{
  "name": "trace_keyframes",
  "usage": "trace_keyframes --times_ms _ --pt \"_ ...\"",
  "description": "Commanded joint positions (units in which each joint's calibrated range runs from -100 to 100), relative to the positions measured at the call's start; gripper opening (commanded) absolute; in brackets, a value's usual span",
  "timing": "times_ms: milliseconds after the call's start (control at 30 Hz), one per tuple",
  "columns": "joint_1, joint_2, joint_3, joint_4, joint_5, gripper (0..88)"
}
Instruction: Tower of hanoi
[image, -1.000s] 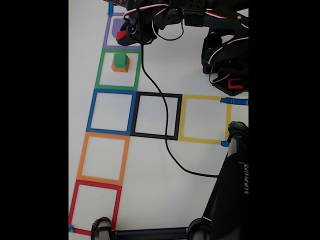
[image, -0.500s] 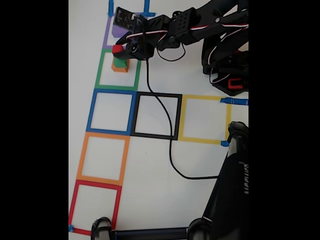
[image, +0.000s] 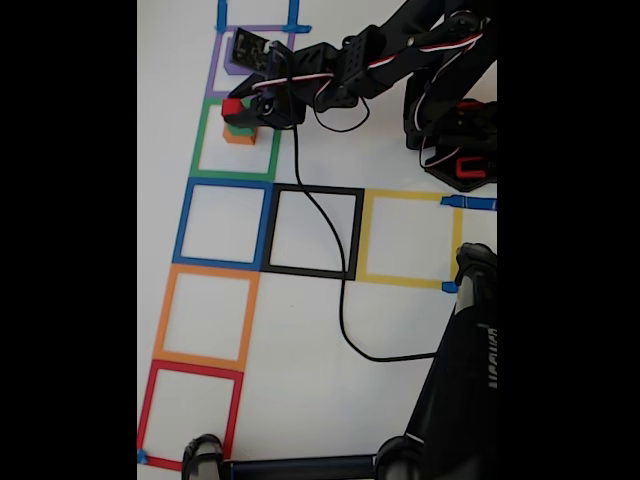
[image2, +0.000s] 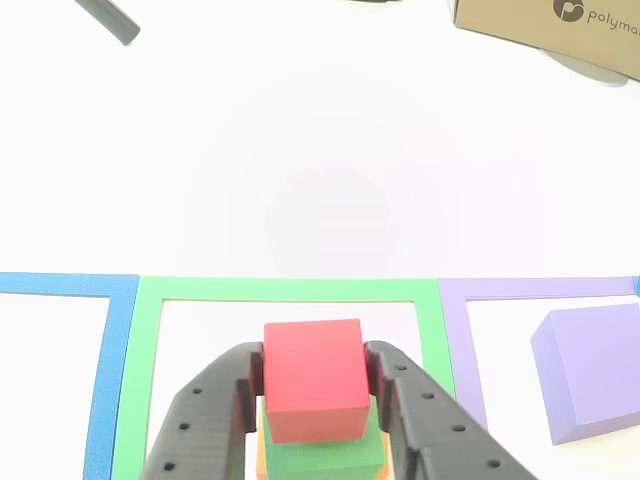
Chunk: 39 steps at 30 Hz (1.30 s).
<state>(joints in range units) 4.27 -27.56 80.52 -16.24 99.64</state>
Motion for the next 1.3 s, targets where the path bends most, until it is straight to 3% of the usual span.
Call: trace_keyframes --times_ms 0,233,433,933,1067,1167,1267 --pt "-0.15 -0.25 0.57 -1.73 0.36 1.1" --pt "0.52 -0.25 1.39 -1.73 0.36 1.3" --pt "1.0 0.15 1.66 -2.95 0.36 12.7" --pt "1.48 -1.46 -0.43 -4.89 0.36 19.2" --pt "3.21 -9.86 -5.52 9.28 0.36 12.2" --pt "5.22 -16.32 -14.34 27.42 0.36 2.5" --pt "7.52 -20.6 -24.25 44.99 0.36 1.1"
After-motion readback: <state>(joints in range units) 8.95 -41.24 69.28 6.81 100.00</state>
